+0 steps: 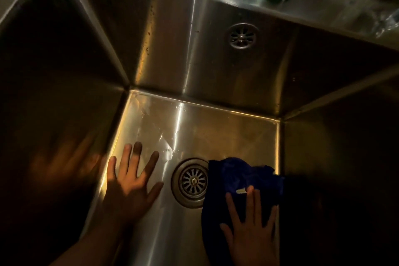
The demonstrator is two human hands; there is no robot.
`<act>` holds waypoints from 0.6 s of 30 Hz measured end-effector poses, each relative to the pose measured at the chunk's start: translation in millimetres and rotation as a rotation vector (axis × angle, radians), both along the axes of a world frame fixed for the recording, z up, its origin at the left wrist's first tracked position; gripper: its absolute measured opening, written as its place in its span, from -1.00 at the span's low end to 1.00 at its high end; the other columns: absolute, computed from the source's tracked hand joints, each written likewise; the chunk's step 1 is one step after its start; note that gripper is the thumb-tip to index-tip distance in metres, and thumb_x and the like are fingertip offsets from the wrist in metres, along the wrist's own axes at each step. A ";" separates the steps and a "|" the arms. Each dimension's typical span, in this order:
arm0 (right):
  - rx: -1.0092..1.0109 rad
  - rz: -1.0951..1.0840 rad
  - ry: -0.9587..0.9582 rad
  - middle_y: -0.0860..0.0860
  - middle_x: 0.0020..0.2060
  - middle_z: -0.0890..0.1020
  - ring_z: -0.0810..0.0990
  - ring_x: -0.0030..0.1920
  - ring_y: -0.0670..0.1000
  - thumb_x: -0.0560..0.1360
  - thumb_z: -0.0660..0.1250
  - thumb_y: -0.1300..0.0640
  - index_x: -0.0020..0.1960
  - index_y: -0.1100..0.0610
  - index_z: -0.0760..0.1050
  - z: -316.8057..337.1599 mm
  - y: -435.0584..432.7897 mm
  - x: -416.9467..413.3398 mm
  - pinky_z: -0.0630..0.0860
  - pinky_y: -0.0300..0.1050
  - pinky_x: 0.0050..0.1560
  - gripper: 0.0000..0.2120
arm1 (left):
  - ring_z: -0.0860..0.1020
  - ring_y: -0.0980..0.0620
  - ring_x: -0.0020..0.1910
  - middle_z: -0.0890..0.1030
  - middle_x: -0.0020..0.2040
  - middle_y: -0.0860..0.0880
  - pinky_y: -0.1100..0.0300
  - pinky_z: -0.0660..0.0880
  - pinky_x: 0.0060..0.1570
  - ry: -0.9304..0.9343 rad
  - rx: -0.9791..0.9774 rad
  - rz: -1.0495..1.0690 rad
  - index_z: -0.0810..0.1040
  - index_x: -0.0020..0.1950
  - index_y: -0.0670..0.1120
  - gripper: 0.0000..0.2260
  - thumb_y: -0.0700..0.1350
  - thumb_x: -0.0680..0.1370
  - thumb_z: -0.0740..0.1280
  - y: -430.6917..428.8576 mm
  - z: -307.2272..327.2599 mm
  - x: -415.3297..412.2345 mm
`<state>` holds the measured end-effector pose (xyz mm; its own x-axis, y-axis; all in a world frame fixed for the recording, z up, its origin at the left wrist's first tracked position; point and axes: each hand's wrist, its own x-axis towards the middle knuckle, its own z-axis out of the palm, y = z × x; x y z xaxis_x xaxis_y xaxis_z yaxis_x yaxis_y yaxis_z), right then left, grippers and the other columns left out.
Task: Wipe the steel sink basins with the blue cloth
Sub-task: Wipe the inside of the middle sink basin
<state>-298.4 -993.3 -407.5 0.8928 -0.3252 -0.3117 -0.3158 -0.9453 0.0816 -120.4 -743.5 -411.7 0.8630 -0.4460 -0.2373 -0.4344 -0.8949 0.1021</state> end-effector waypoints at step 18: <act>-0.019 -0.037 -0.157 0.13 0.56 -0.12 -0.19 0.55 0.10 0.53 -0.14 -0.33 0.53 -0.25 -0.16 -5.1 -71.1 118.7 -0.04 0.36 0.44 -0.40 | 0.10 -0.19 0.53 0.14 0.55 -0.18 -0.27 0.04 0.41 -0.106 -0.144 0.005 0.27 0.49 0.08 -0.42 0.28 0.51 0.05 2.8 -12.2 -2.3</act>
<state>-179.8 -1064.4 -412.6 0.9174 -0.3631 -0.1631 -0.3605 -0.9316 0.0462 -122.7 -740.7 -423.9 0.8821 -0.4642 -0.0795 -0.4448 -0.8767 0.1831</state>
